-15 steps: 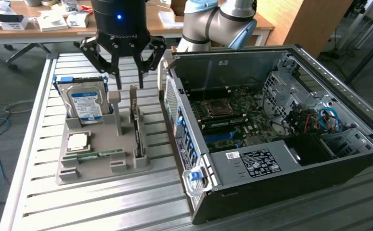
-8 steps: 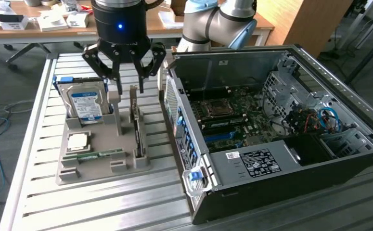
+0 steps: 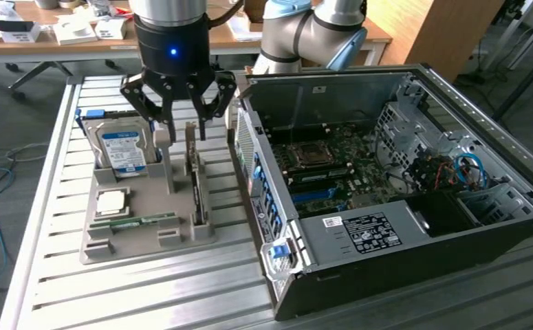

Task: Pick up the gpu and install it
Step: 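Pick up the gpu and move the gpu toward the slot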

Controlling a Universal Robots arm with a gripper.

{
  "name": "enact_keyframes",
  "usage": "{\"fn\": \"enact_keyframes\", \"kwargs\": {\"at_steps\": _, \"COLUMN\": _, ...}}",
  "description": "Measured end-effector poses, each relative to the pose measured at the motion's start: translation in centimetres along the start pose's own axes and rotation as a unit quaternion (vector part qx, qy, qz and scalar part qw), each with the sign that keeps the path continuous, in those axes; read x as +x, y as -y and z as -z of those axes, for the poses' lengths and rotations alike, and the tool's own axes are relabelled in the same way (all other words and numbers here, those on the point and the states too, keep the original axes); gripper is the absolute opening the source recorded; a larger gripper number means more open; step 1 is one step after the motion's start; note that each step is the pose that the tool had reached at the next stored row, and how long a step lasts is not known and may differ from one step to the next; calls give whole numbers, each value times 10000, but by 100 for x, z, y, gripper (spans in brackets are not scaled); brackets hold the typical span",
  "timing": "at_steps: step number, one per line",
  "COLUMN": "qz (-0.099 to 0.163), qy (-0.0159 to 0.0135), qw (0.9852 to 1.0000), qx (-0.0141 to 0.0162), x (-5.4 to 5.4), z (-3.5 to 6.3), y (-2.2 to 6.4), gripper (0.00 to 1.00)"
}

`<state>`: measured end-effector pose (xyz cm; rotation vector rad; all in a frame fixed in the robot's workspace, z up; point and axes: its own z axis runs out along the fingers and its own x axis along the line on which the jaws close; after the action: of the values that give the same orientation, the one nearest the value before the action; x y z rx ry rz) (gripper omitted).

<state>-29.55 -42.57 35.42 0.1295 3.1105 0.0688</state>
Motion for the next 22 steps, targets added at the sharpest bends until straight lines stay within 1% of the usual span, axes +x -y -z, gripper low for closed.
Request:
{"fn": "enact_keyframes", "kwargs": {"at_steps": 6, "qz": 0, "qy": 0, "qw": 10000, "qx": 0, "x": 2, "z": -107, "y": 5, "gripper": 47}}
{"fn": "enact_keyframes", "kwargs": {"at_steps": 15, "qz": 0, "qy": 0, "qw": 10000, "qx": 0, "x": 5, "z": -200, "y": 9, "gripper": 47}}
{"fn": "enact_keyframes", "kwargs": {"at_steps": 22, "qz": 0, "qy": 0, "qw": 10000, "qx": 0, "x": 5, "z": -208, "y": 9, "gripper": 47}}
